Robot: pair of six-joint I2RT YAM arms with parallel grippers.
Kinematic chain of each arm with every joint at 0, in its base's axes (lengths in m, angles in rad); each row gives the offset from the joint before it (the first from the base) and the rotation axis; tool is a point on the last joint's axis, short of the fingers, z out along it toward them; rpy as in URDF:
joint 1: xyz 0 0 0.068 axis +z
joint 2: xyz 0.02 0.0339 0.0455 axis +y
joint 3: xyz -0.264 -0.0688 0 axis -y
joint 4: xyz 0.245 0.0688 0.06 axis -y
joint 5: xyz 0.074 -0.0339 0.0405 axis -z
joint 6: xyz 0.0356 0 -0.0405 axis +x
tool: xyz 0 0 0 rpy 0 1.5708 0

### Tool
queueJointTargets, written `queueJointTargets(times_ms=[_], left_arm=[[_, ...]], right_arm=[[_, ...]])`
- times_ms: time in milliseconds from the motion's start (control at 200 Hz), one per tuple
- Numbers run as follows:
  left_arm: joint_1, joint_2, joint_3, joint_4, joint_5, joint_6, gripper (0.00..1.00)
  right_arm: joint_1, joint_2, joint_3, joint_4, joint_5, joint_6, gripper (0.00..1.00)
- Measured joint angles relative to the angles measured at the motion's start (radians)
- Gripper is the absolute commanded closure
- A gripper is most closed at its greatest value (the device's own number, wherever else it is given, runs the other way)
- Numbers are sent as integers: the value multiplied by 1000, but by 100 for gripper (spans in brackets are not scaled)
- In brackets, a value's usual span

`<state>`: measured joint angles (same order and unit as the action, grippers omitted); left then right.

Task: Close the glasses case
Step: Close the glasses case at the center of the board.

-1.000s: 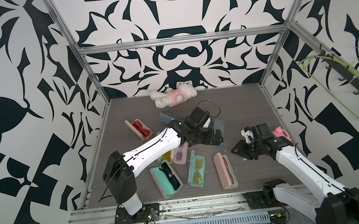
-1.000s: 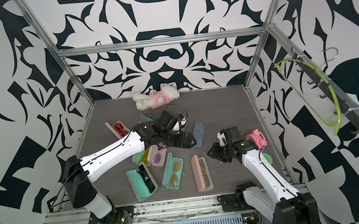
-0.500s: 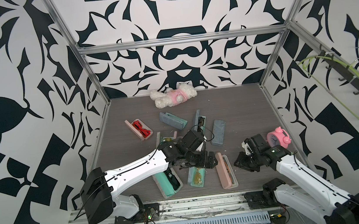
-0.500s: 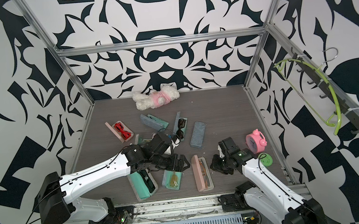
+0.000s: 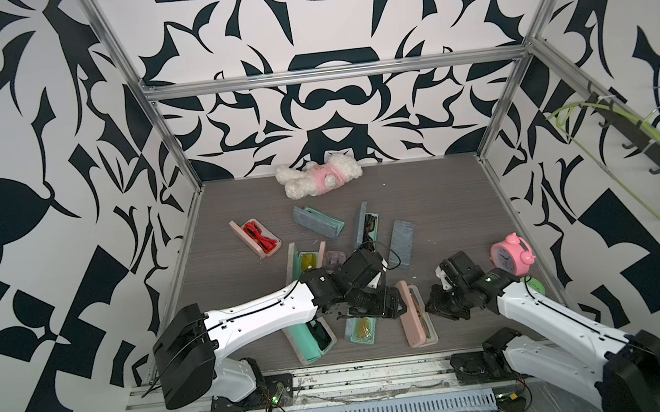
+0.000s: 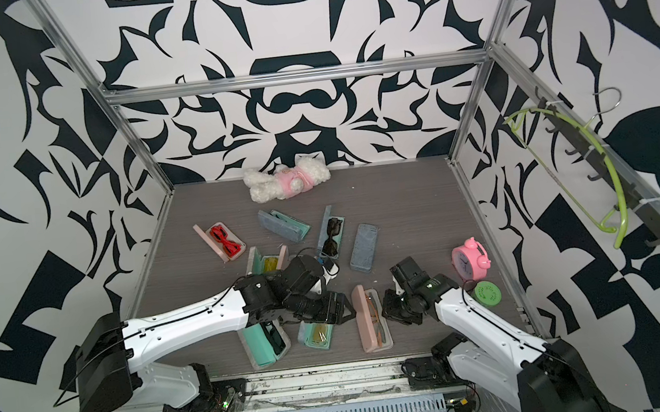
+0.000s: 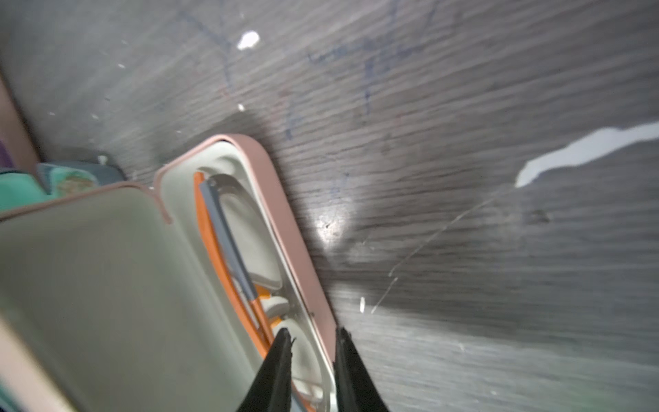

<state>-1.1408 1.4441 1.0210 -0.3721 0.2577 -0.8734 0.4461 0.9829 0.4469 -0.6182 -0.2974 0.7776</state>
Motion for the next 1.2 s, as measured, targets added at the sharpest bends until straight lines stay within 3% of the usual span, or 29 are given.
queueJointTargets(times_ms=[680, 1200], left_arm=[[-3, 128, 2, 104, 47, -21, 34], [-3, 225, 86, 143, 72, -21, 42]], right_arm=[[35, 54, -32, 116, 40, 48, 90], [38, 59, -35, 122, 45, 70, 91]])
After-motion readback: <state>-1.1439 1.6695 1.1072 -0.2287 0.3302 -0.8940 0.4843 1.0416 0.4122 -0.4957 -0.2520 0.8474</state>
